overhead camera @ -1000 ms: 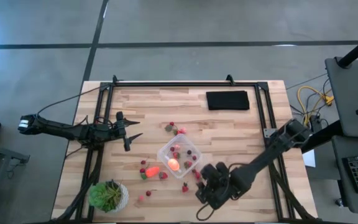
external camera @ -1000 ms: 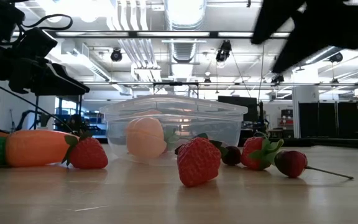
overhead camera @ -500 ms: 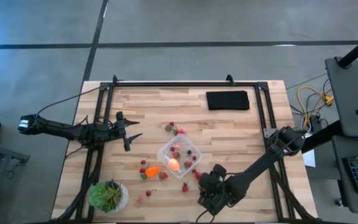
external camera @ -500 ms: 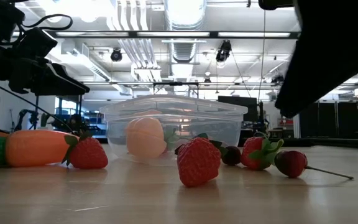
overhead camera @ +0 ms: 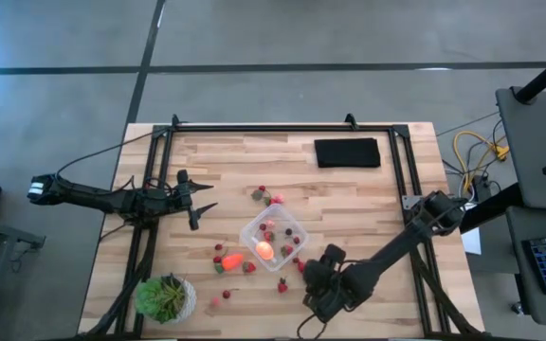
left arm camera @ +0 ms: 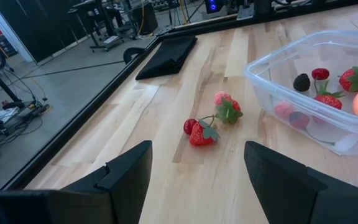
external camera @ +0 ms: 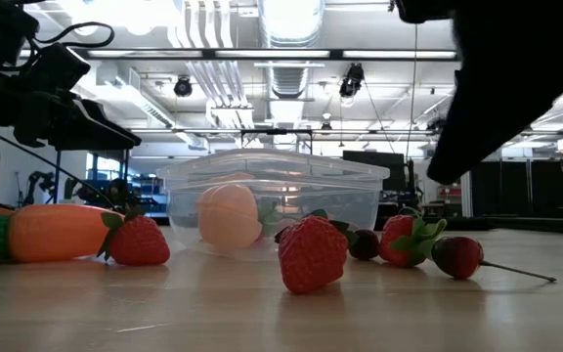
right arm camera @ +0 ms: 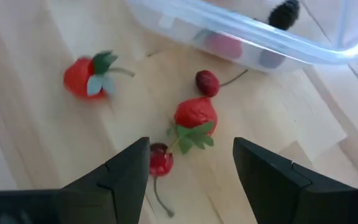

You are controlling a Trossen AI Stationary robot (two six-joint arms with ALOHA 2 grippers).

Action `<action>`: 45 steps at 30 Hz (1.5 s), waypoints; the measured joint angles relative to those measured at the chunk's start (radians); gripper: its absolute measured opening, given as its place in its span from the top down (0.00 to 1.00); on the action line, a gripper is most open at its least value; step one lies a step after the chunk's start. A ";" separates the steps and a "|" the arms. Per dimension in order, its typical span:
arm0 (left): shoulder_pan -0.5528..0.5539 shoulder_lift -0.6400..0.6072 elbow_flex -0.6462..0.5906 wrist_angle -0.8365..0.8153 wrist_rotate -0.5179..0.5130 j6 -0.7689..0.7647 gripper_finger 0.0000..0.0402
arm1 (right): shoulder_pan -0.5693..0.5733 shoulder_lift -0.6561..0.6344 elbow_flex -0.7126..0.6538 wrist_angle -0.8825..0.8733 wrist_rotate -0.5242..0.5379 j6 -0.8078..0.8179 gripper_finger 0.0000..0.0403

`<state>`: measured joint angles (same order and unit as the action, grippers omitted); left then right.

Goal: Pick and placing Produce into tupperware
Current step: Put the red strawberry into the transparent container

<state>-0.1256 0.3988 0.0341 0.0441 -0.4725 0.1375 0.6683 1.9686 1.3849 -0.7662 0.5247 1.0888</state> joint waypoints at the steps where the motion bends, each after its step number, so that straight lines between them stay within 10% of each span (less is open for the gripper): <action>1: 0.000 0.000 0.000 0.000 0.000 0.000 0.40 | -0.002 0.000 0.000 0.001 0.000 0.026 0.44; 45: 0.000 0.002 0.000 0.000 0.000 0.000 0.40 | -0.082 0.044 -0.040 0.114 -0.036 0.082 0.44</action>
<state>-0.1255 0.4006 0.0341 0.0441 -0.4727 0.1375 0.5861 2.0129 1.3454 -0.6527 0.4884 1.1703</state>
